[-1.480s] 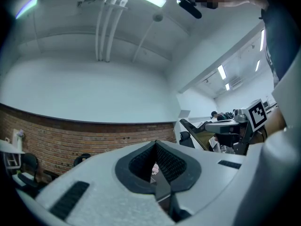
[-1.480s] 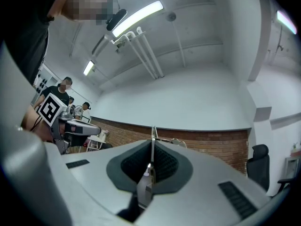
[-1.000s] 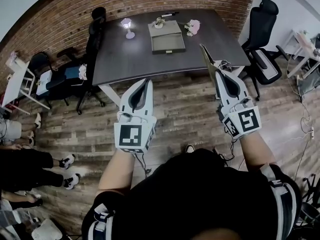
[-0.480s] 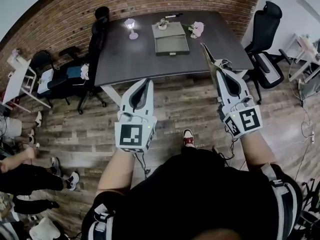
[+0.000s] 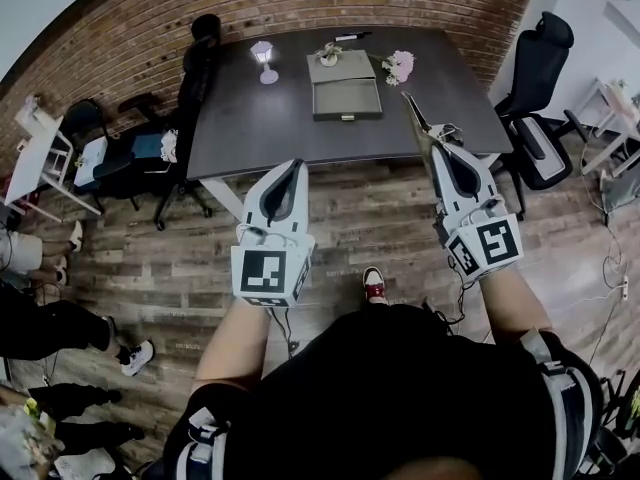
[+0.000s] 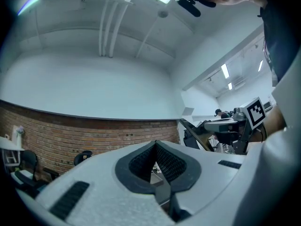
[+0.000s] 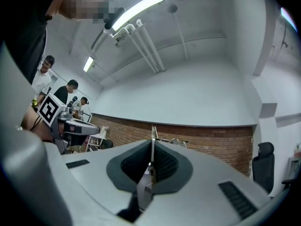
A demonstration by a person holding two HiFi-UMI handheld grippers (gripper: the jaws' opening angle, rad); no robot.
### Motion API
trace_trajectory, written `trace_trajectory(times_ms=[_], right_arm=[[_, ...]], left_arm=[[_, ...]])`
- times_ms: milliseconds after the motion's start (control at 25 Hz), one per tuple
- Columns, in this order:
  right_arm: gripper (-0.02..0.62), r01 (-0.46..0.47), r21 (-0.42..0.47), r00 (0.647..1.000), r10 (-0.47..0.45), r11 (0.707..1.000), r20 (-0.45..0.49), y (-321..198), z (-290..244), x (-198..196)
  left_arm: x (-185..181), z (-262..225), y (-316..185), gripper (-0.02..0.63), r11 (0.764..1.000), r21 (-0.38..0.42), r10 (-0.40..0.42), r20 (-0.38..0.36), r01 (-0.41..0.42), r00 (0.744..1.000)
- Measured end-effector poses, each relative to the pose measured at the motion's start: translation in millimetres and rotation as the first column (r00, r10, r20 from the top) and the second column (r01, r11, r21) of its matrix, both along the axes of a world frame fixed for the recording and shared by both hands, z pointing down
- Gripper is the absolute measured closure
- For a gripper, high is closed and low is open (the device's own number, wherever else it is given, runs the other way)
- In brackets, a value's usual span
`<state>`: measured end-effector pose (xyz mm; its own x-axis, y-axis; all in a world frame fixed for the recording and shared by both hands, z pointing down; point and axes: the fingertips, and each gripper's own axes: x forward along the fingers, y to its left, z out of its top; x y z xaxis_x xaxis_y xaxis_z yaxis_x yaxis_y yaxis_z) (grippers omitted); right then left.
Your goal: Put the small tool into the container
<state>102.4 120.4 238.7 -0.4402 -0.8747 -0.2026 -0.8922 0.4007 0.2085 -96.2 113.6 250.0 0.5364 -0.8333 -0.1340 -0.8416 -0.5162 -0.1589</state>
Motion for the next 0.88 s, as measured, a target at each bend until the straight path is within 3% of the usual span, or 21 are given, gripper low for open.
trace_trajectory(times_ms=[880], right_arm=[[0.595,0.097,-0.067,0.994,-0.094,0.993,0.048,-156.4,30.6,53.2]], left_arm=[[60.3,19.0,-140.3,0.598,0.995,-0.059,-0.076,0.048,0.078,0.996]])
